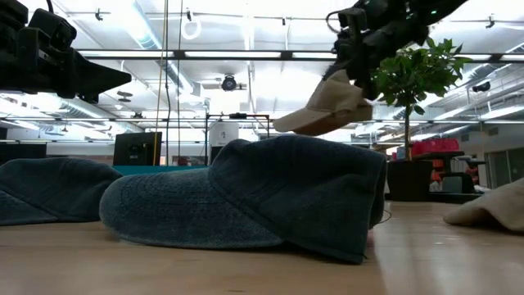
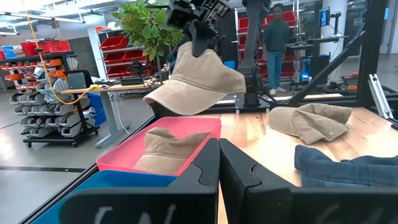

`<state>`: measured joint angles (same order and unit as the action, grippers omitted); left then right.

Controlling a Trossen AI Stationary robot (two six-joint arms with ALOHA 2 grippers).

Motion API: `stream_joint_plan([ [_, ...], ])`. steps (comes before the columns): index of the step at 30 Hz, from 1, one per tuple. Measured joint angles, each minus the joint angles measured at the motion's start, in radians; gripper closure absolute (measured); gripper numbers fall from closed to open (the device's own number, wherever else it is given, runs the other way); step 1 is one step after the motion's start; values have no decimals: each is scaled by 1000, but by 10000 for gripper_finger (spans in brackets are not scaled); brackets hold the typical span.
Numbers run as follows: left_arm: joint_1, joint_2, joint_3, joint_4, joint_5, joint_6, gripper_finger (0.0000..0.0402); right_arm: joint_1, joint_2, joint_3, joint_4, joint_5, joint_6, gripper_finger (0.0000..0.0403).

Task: Pick & Place hat
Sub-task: Put the left brown cap into the red bin

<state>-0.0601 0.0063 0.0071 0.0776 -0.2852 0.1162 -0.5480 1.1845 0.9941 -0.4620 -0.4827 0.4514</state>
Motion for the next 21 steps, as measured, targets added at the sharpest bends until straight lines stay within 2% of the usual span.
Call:
stream_joint_plan([
  [5, 0, 0, 0, 0, 0, 0, 399, -90, 84, 32, 38, -127, -79, 396],
  [13, 0, 0, 0, 0, 0, 0, 399, -159, 190, 34, 9, -236, -277, 396],
  [21, 0, 0, 0, 0, 0, 0, 399, -199, 292, 34, 18, -266, -396, 396],
])
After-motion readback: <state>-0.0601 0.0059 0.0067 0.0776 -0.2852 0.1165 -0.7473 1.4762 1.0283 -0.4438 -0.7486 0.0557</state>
